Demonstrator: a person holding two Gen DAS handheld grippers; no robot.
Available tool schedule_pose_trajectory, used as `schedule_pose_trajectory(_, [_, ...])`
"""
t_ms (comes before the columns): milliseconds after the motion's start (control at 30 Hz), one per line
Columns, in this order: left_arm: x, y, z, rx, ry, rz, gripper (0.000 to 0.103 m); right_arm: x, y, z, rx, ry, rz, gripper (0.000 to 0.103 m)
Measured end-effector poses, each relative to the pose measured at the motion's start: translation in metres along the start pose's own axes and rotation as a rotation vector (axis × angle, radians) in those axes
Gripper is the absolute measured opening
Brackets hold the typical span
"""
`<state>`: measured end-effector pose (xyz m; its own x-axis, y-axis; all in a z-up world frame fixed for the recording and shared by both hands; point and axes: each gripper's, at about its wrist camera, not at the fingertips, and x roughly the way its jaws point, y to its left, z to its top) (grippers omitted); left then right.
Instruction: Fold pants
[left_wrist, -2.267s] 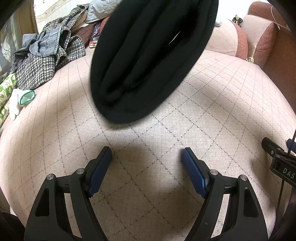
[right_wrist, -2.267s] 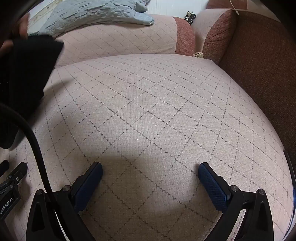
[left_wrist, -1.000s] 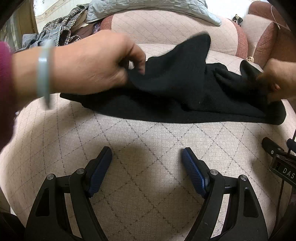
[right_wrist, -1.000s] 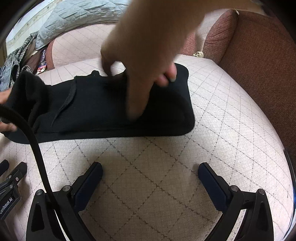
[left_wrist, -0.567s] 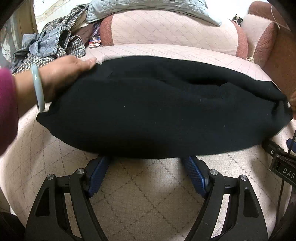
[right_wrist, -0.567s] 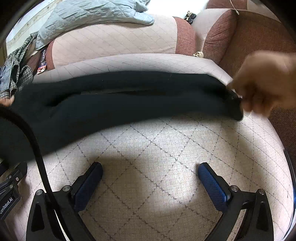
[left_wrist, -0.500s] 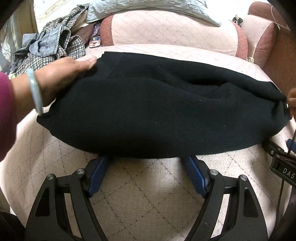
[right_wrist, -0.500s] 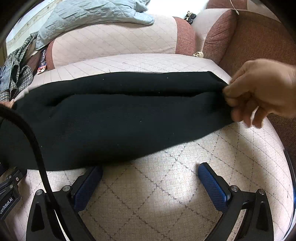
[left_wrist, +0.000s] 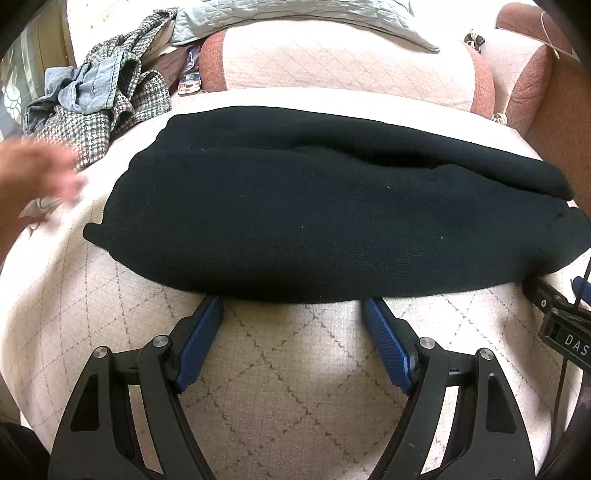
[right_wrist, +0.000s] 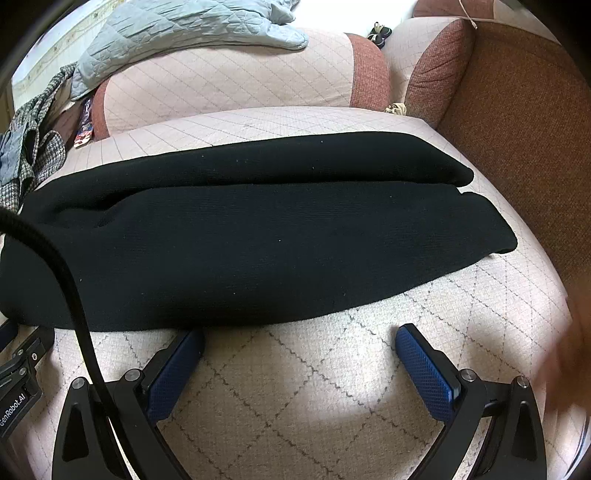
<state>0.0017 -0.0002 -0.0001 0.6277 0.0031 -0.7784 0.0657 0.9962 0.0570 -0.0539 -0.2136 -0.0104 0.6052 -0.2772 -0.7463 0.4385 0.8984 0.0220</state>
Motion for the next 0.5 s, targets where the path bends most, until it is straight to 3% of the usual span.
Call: schedule_pose_trajectory(500, [0.0000,-0.0024,0.0007,0.018,-0.001,0.021,0.080,-0.0003,-0.0007,-0.0004,0.012,-0.011,0.014,0.103])
